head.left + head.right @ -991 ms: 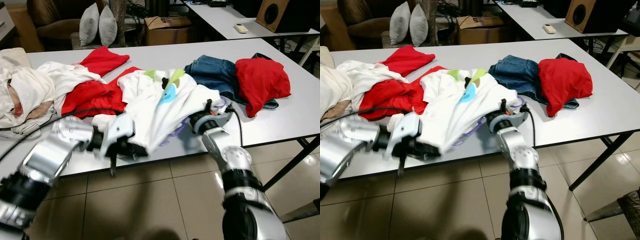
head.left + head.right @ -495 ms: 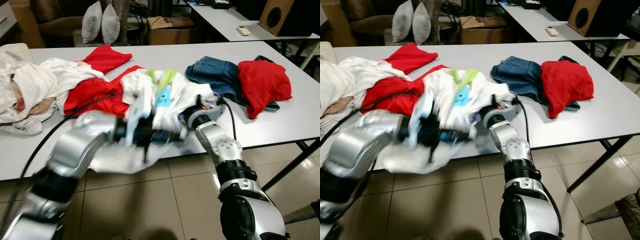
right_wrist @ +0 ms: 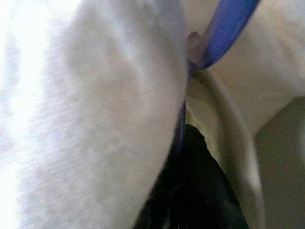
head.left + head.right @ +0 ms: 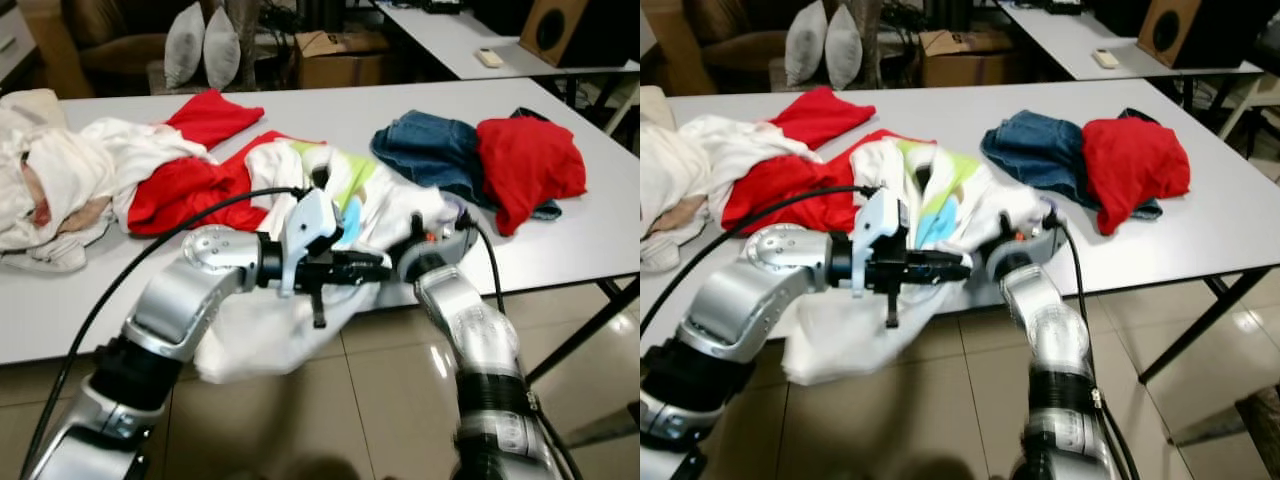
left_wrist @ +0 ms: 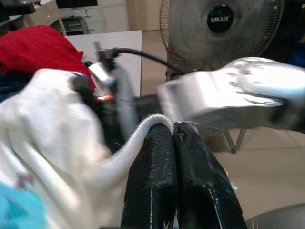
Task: Hang hanger
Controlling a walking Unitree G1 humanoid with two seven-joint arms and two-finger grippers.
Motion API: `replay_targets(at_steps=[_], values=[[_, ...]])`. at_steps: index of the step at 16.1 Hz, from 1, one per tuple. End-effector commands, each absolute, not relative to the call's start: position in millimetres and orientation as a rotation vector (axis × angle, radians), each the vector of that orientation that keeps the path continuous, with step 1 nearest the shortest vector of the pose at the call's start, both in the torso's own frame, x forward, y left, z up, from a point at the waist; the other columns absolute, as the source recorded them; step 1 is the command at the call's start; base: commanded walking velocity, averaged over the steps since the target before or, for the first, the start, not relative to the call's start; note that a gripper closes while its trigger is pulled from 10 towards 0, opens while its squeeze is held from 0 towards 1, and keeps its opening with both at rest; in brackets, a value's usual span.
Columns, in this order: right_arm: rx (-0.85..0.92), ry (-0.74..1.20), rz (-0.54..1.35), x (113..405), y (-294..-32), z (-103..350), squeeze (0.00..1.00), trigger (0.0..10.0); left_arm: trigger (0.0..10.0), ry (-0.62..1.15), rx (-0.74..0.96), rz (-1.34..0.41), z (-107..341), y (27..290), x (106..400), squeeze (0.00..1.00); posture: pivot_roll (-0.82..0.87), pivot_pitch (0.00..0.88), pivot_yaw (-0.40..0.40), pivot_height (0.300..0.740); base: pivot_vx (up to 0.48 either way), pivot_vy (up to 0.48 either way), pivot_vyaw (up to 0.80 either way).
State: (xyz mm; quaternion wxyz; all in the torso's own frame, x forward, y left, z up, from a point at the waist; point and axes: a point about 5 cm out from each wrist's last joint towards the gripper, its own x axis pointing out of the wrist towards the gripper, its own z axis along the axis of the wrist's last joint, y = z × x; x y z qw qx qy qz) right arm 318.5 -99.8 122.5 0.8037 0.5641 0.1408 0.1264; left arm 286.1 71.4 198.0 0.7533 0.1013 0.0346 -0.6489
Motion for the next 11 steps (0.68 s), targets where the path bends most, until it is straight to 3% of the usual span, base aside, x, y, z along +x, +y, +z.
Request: replay_targets(at_steps=[1,2,3,6,8,9,10,11], values=[[1.17,0.372,0.227,312,-93,112,0.0,10.0,0.2,-0.017,0.187,-1.427,216,65,283,0.0,-0.08,0.0,0.027,0.74,0.0,0.0,0.0],[1.232,0.386,0.086,314,-107,101,0.0,10.0,0.2,-0.025,0.186,-1.429,217,64,282,0.0,-0.08,0.0,0.028,0.74,0.0,0.0,0.0],[1.262,0.386,0.071,313,-110,100,0.0,10.0,0.2,-0.028,0.185,-1.428,217,64,282,0.0,-0.08,0.0,0.03,0.74,0.0,0.0,0.0],[1.192,0.407,0.42,287,-72,130,0.0,10.0,0.4,-0.031,0.192,-1.422,215,61,280,0.0,-0.08,0.0,0.026,0.74,0.0,0.0,0.0],[1.212,0.4,0.186,299,-96,113,0.0,10.0,1.1,-0.029,0.17,-1.42,219,63,278,0.0,-0.08,0.0,0.028,0.74,0.0,0.0,0.0],[1.223,0.396,0.164,300,-99,111,0.0,10.0,1.1,-0.027,0.156,-1.425,220,64,277,0.0,-0.08,0.0,0.027,0.74,0.0,0.0,0.0],[1.237,0.395,0.164,302,-98,113,0.0,10.0,2.1,-0.013,0.112,-1.458,221,63,270,0.0,-0.08,0.0,0.017,0.74,0.0,0.0,0.0],[1.241,0.398,0.174,301,-96,115,0.0,10.0,2.3,-0.009,0.101,-1.469,221,62,268,0.0,-0.08,0.0,0.017,0.74,0.0,0.0,0.0]])
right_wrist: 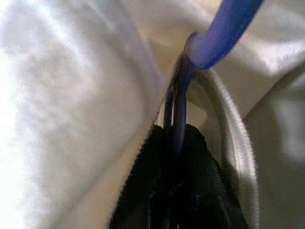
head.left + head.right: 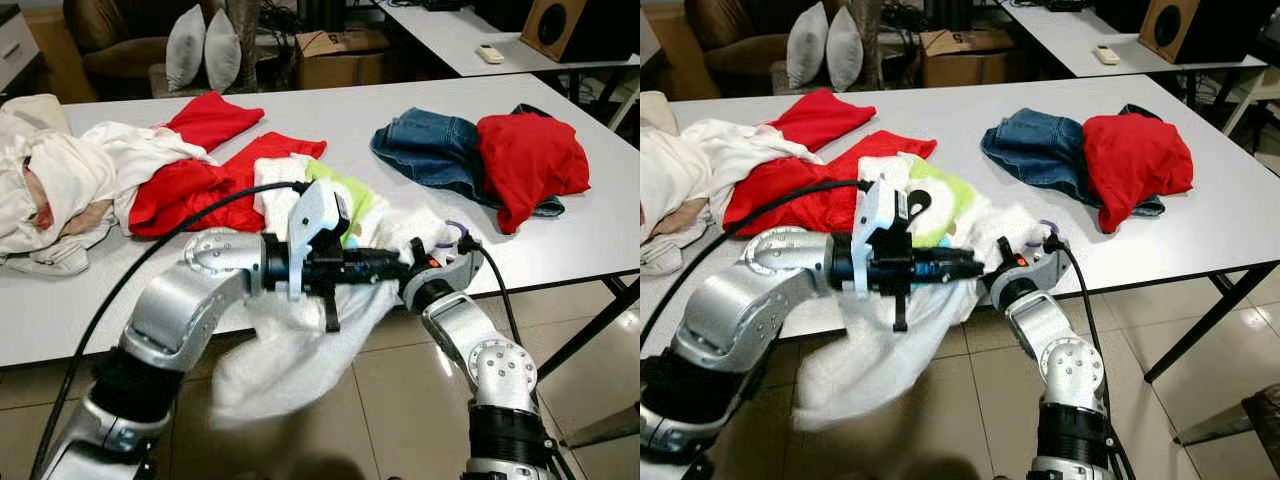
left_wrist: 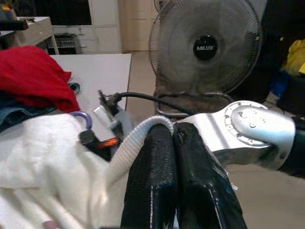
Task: Hang hanger
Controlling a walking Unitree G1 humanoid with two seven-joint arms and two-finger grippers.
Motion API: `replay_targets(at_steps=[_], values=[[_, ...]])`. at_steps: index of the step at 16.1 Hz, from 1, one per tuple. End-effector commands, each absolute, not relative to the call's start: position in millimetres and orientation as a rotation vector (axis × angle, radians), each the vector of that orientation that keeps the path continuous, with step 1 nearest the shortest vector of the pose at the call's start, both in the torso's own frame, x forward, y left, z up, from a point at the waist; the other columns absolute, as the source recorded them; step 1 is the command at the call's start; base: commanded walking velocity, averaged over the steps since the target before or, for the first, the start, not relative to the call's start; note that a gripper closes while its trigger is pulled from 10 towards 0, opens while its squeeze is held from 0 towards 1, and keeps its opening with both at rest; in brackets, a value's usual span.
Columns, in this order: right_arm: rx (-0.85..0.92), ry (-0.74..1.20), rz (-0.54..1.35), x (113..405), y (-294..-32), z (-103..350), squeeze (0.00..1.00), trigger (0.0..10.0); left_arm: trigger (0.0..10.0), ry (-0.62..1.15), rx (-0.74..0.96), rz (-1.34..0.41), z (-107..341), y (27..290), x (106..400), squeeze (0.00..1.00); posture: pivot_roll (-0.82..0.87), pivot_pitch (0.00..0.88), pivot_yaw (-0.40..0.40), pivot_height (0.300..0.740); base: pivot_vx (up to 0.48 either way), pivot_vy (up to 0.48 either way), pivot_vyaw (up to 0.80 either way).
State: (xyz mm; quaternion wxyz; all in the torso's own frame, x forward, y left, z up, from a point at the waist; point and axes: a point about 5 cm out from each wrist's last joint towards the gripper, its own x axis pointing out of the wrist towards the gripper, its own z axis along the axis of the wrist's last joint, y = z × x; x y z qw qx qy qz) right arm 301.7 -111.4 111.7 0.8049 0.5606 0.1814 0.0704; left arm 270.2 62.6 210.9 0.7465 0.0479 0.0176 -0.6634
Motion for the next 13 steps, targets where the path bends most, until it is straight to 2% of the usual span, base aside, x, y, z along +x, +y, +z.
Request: replay_targets(at_steps=[1,2,3,4,5,6,10,11,12,13], values=[[1.266,0.405,0.187,302,-94,118,0.0,10.0,2.7,0.001,0.107,-1.424,218,62,270,0.0,-0.07,0.0,0.0,0.74,0.0,0.0,0.0],[1.279,0.409,0.217,303,-90,121,0.0,10.0,1.4,0.005,0.156,-1.246,213,70,287,0.0,-0.06,0.0,-0.009,0.74,0.0,0.0,0.0],[1.274,0.413,0.248,303,-88,124,0.0,10.0,0.9,-0.007,0.181,-1.114,213,79,300,0.0,-0.06,0.0,-0.014,0.74,0.0,0.0,0.0],[1.28,0.418,0.284,300,-86,126,0.0,10.0,1.1,-0.026,0.187,-0.991,216,89,312,0.0,-0.06,0.0,-0.014,0.74,0.0,0.0,0.0],[1.286,0.42,0.324,296,-84,129,0.0,10.0,2.0,-0.028,0.2,-0.853,217,103,326,0.0,-0.07,0.0,-0.013,0.74,0.0,0.0,0.0],[1.286,0.418,0.344,294,-84,132,0.0,10.0,0.4,-0.01,0.236,-0.771,215,114,334,0.0,-0.07,0.0,-0.008,0.74,0.0,0.0,0.0],[1.301,0.381,0.37,291,-90,141,0.0,10.0,0.0,0.064,0.297,-0.689,201,135,338,0.0,-0.08,0.0,0.001,0.74,0.0,0.0,0.0],[1.301,0.381,0.369,289,-92,142,0.0,10.0,2.9,0.086,0.287,-0.717,195,133,333,0.0,-0.08,0.0,-0.012,0.74,0.0,0.0,0.0],[1.291,0.388,0.366,288,-93,141,0.0,10.0,10.0,0.113,0.228,-0.783,190,127,326,0.0,-0.08,0.0,-0.019,0.74,0.0,0.0,0.0],[1.285,0.393,0.365,287,-93,141,0.0,10.0,10.0,0.126,0.178,-0.821,188,124,323,0.0,-0.08,0.0,-0.022,0.74,0.0,0.0,0.0]])
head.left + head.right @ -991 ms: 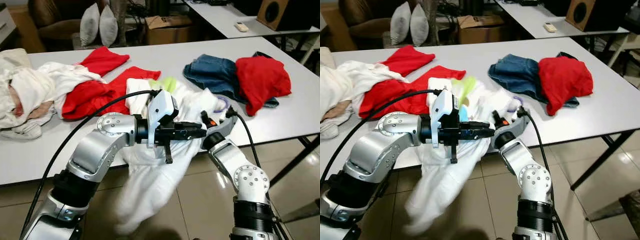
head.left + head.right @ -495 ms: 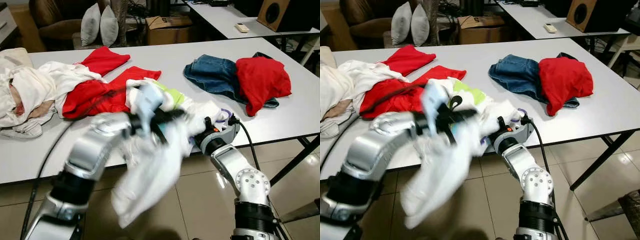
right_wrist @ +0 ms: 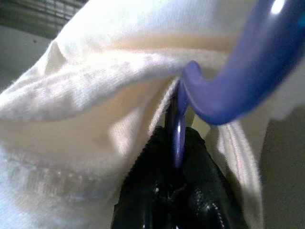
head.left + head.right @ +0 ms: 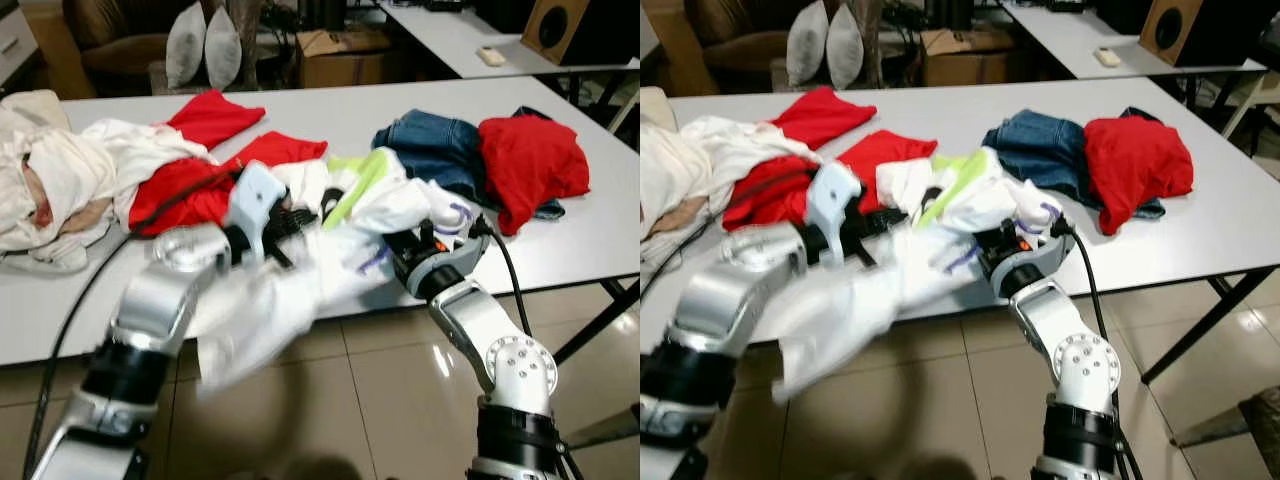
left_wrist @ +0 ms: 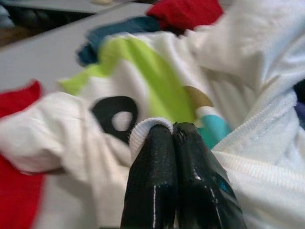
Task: Hang hanger
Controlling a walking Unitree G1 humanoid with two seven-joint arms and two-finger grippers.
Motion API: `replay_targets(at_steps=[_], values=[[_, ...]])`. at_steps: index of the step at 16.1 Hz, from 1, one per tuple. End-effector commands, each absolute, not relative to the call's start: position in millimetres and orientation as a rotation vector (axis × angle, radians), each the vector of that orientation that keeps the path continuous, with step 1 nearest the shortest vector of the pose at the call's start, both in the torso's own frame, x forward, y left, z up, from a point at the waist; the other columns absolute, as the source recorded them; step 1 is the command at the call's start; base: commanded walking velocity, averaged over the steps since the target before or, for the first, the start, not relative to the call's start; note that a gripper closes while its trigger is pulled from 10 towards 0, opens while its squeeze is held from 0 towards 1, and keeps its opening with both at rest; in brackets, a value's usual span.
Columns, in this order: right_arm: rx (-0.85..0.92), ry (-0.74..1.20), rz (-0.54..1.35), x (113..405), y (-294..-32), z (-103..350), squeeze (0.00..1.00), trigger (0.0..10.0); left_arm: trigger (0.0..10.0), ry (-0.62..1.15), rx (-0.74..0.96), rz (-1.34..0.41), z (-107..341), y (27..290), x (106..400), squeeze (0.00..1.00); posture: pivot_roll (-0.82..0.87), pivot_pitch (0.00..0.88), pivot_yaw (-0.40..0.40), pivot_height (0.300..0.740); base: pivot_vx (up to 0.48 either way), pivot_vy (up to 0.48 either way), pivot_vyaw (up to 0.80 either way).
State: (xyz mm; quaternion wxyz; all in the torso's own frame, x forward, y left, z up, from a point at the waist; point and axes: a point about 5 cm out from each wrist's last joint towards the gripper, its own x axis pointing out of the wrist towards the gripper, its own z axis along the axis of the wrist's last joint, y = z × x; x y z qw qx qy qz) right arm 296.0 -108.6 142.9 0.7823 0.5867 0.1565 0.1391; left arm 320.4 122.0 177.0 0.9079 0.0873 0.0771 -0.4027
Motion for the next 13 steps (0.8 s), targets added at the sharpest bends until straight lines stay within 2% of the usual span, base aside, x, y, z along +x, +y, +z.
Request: replay_targets(at_steps=[1,10,13], values=[[1.259,0.397,0.362,286,-95,140,0.0,10.0,10.0,0.129,0.188,-0.818,185,124,318,1.0,-0.08,0.0,-0.032,0.74,0.0,0.0,0.0],[1.213,0.253,0.402,286,-114,164,0.0,10.0,10.0,0.221,0.074,-0.763,168,157,295,1.0,-0.1,0.0,-0.031,0.74,0.0,0.0,0.0],[1.192,0.242,0.419,281,-119,165,0.0,10.0,10.0,0.2,0.001,-0.754,171,163,288,1.0,-0.1,0.0,-0.035,0.74,0.0,0.0,0.8]])
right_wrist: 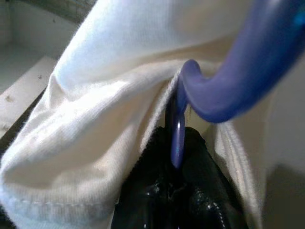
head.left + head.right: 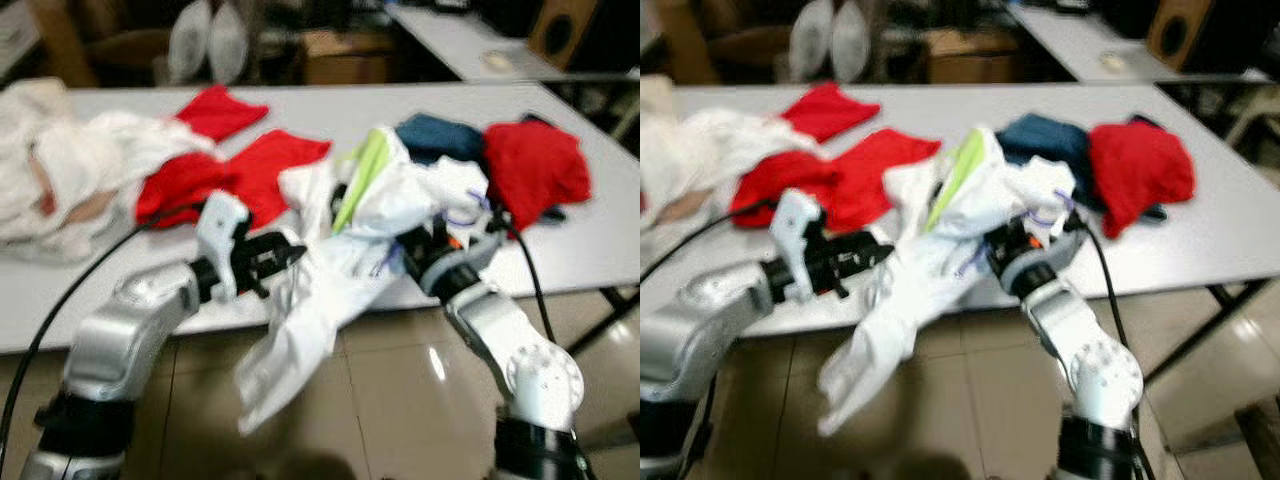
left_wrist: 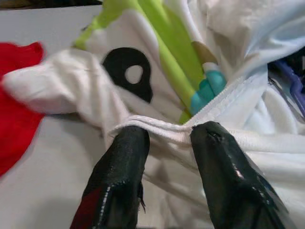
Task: Hang hanger
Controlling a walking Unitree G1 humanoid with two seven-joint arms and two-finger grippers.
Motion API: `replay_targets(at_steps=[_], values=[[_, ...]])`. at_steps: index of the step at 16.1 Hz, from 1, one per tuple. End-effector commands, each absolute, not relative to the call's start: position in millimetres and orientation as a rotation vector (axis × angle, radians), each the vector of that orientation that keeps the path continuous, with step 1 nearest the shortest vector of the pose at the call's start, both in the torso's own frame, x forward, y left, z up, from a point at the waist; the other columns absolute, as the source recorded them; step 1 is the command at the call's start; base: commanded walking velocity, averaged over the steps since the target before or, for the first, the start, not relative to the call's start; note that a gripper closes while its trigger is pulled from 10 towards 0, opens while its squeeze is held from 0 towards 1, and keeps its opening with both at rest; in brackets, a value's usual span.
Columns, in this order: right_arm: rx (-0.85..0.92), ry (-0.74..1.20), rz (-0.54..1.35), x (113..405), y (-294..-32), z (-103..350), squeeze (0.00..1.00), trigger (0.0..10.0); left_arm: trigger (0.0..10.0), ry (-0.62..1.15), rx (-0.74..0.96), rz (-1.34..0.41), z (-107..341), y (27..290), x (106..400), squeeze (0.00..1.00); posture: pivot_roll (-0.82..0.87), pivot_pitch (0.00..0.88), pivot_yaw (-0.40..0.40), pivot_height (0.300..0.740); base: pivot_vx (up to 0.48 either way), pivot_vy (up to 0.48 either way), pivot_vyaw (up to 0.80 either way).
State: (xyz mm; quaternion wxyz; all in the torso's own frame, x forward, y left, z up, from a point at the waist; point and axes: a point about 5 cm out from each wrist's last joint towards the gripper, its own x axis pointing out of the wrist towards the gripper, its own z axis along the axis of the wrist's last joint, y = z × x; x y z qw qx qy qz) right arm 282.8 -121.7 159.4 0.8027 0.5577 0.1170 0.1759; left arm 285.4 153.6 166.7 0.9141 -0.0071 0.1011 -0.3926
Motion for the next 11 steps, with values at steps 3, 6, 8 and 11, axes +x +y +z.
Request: replay_targets(at_steps=[3,6,8,11], values=[[1.136,0.208,0.487,268,-125,172,0.0,10.0,10.0,0.042,-0.139,-0.8,188,161,273,0.66,-0.1,0.0,-0.041,0.74,0.0,0.0,0.8],[1.093,0.168,0.546,257,-132,178,0.0,10.0,10.0,-0.017,-0.281,-0.85,199,162,259,0.0,-0.11,0.0,-0.042,0.74,0.0,0.0,0.8],[1.035,0.147,0.613,246,-136,182,0.0,10.0,10.0,0.02,-0.296,-0.891,195,166,246,0.0,-0.11,0.0,-0.04,0.74,0.0,0.0,0.8],[0.979,0.145,0.675,236,-139,185,0.0,10.0,10.0,0.059,-0.278,-0.862,191,174,241,0.0,-0.11,0.0,-0.046,0.74,0.0,0.0,0.8]])
